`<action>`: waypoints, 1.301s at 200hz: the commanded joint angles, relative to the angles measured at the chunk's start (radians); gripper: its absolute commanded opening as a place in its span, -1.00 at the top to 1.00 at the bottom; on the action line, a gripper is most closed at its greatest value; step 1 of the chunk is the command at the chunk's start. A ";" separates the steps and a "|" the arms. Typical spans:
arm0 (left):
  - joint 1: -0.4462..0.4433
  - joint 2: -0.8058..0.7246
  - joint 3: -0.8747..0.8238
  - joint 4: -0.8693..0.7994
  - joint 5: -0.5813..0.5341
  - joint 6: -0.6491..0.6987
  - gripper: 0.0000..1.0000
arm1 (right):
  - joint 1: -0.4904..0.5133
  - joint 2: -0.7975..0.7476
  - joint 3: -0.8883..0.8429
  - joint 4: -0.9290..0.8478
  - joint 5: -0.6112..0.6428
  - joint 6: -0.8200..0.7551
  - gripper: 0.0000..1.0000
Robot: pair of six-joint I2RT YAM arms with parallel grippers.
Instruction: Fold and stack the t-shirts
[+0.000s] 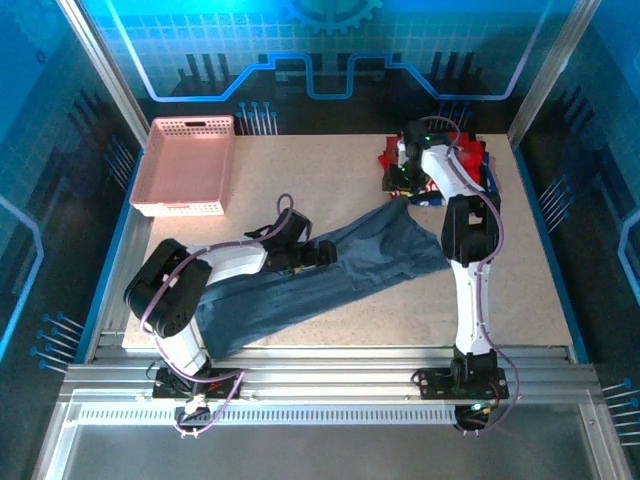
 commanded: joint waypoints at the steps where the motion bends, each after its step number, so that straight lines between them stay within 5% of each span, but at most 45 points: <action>1: -0.002 -0.042 0.021 -0.130 -0.026 0.012 -0.91 | 0.020 -0.176 -0.065 0.016 -0.035 -0.014 -0.09; 47: 0.002 -0.129 0.140 -0.221 -0.042 -0.024 -0.95 | 0.107 -0.372 -0.277 -0.043 -0.217 -0.003 -0.11; 102: 0.129 -0.169 0.072 -0.296 -0.078 -0.095 -0.96 | 0.197 -0.412 -0.633 0.237 -0.408 0.225 0.05; 142: 0.262 -0.207 -0.096 -0.311 -0.157 -0.123 -0.94 | 0.182 -0.348 -0.673 0.193 -0.257 0.277 0.20; 211: 0.368 -0.248 -0.266 -0.304 -0.282 -0.099 -0.91 | 0.163 -0.309 -0.701 0.149 -0.073 0.299 -0.05; 260: 0.376 -0.316 -0.252 -0.252 -0.200 -0.069 -0.91 | 0.128 -0.326 -0.678 0.174 -0.069 0.284 -0.10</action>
